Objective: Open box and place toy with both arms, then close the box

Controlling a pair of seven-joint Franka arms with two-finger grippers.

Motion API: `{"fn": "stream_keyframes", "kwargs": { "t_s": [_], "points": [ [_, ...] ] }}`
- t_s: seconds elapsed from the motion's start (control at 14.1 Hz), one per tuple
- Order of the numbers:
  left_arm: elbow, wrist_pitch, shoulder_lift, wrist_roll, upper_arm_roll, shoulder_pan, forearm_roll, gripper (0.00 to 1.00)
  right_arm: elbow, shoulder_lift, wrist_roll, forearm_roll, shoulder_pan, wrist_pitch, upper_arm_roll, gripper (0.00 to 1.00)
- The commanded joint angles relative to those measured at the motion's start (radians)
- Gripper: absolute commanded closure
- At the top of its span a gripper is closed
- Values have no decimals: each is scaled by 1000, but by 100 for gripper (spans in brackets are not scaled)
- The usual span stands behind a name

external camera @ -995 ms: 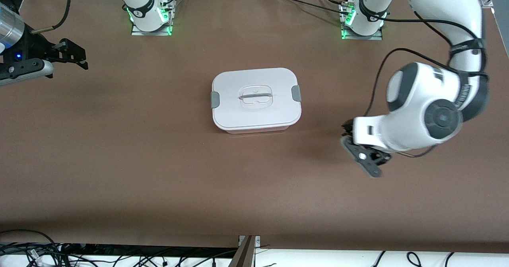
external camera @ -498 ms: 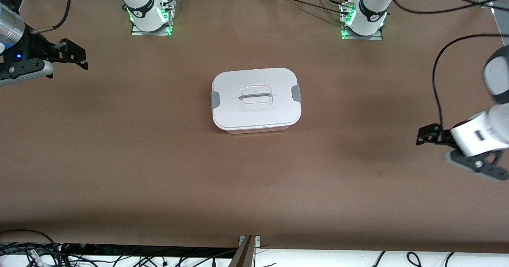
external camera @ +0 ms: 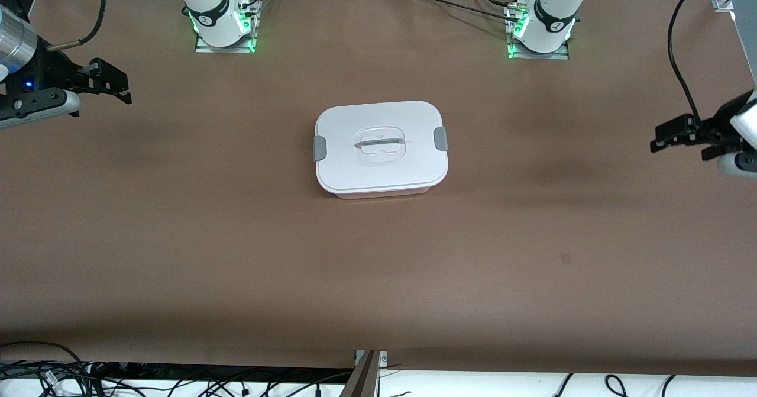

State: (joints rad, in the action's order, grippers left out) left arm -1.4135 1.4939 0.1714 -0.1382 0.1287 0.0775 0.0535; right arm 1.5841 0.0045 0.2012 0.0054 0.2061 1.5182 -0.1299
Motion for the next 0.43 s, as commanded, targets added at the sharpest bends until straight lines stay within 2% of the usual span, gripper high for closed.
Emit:
{"fn": "stream_keyframes", "kwargs": {
  "t_s": [0.0, 0.36],
  "points": [
    [-35, -14, -7, 35, -8, -1, -31, 0, -16, 5, -9, 8, 1, -6, 0, 0],
    [-5, -43, 19, 43, -14, 10, -55, 0, -16, 3, -9, 10, 1, -6, -2, 0]
  ]
}}
